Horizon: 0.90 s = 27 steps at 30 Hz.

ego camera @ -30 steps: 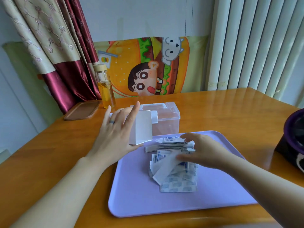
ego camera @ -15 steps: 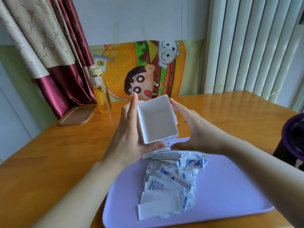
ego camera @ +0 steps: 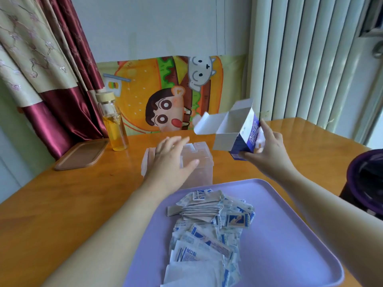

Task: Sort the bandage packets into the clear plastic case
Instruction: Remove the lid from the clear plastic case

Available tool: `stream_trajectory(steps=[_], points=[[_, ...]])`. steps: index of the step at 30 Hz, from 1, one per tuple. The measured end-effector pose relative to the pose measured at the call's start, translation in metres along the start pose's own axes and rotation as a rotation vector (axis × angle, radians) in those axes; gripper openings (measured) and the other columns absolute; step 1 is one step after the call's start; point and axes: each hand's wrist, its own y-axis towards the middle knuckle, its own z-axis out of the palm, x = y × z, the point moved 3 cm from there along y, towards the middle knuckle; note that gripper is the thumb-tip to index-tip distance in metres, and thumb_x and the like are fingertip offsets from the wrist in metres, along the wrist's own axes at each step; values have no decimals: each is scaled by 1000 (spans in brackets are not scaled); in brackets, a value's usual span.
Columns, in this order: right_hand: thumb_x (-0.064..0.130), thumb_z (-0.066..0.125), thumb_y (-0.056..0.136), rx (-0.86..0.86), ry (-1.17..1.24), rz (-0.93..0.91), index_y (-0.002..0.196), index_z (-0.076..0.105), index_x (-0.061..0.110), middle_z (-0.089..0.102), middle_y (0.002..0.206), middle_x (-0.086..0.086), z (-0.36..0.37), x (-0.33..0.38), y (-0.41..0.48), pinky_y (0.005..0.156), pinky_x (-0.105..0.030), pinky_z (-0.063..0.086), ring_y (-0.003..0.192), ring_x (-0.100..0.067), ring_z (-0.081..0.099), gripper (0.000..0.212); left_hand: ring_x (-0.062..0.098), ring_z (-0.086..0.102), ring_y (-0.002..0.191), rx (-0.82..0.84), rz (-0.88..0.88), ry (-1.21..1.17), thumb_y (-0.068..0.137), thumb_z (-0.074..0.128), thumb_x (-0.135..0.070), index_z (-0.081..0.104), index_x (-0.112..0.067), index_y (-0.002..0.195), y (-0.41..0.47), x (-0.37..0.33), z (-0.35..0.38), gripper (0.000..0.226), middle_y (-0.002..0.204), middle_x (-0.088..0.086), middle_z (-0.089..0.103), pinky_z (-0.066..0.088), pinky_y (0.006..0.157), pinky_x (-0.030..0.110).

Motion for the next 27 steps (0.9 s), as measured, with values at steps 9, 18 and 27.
stream_trajectory(steps=[9,18,27], points=[[17,72,76,82,-258,182,146,26,25,22,141,-13,28,-52,18,99,-41,41,123,-33,38,84,17,19,141,259,-96,183,92,47,-49,32,-37,143,-2,16,32,55,153,-11,22,3,116,51],[10,48,89,352,-772,141,144,30,31,30,145,-7,44,-60,20,101,-41,33,125,-30,37,62,16,20,140,262,-64,190,92,47,-47,28,-36,144,-1,22,34,56,152,-13,23,8,116,46],[9,51,87,21,-650,-117,136,46,28,43,141,-4,32,-19,23,113,-44,18,131,-27,32,53,16,33,133,27,-28,186,88,59,-38,43,-31,137,0,45,25,52,142,-9,40,22,109,33]])
